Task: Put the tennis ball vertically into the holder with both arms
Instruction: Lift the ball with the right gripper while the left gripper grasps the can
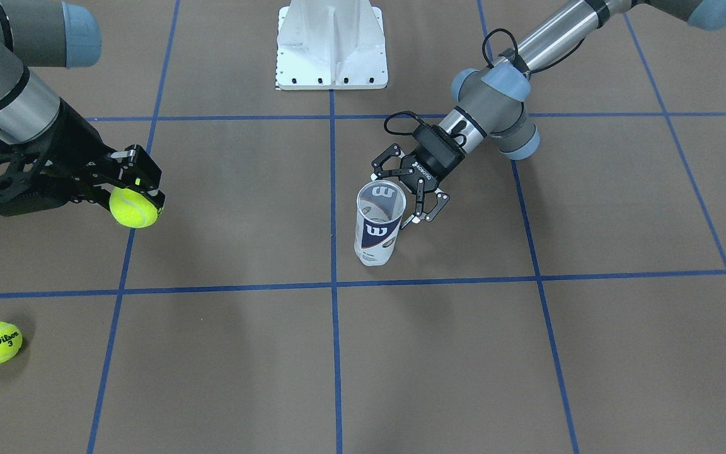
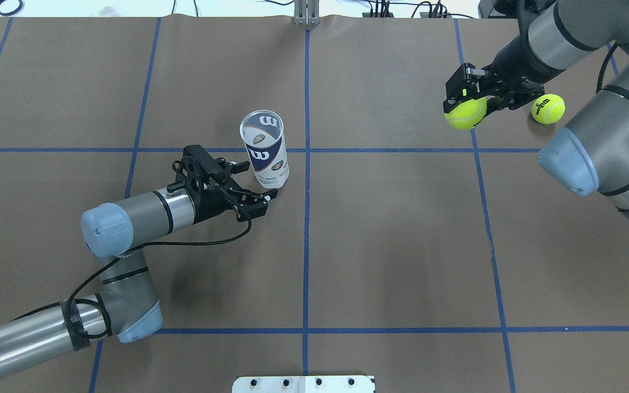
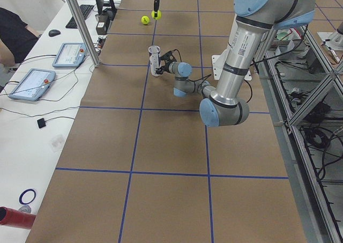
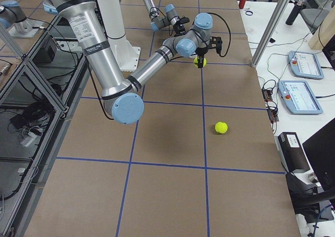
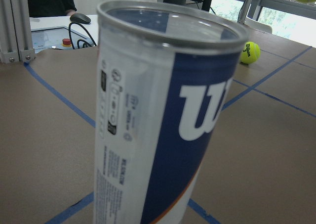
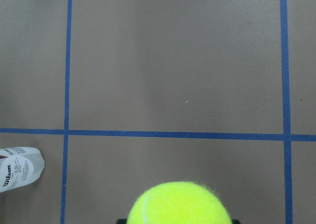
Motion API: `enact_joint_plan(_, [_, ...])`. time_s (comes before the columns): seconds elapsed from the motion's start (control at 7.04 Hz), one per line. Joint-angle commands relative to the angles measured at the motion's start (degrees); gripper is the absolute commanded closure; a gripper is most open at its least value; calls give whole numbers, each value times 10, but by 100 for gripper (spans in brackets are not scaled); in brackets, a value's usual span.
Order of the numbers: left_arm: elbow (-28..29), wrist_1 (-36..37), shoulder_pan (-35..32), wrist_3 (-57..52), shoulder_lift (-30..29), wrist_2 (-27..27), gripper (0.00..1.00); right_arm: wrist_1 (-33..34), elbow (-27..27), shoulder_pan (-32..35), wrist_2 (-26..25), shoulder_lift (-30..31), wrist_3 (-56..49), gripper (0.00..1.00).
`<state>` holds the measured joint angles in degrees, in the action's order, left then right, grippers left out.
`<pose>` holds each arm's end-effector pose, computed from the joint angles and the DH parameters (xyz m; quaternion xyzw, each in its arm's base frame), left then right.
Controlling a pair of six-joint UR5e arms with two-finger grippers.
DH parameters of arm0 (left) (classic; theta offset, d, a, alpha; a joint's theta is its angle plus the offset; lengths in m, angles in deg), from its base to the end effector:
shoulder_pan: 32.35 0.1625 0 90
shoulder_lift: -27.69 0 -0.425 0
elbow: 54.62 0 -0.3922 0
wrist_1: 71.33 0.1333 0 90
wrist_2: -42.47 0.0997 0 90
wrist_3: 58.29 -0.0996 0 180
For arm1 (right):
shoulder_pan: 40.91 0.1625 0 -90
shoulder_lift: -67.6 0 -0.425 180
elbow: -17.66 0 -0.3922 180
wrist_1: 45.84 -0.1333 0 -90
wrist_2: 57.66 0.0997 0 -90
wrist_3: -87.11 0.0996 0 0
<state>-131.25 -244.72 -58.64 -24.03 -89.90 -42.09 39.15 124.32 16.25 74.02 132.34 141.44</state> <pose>0.5304 -0.4212 0.3309 0.5168 0.5466 0.1327 0.6454 -0.2666 -0.5368 0.2628 0.0446 -0.4929 0.0207 0.8687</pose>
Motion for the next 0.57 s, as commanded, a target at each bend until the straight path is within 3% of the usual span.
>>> enact_joint_plan(0.0, [11,2,-1,-2,-9,0,1,0,0,-1,-1,-3,1,100])
enact_joint_plan(0.43, [12,2,-5,-2,-7,0,1,0,-3,-8,-3,-9,4,100])
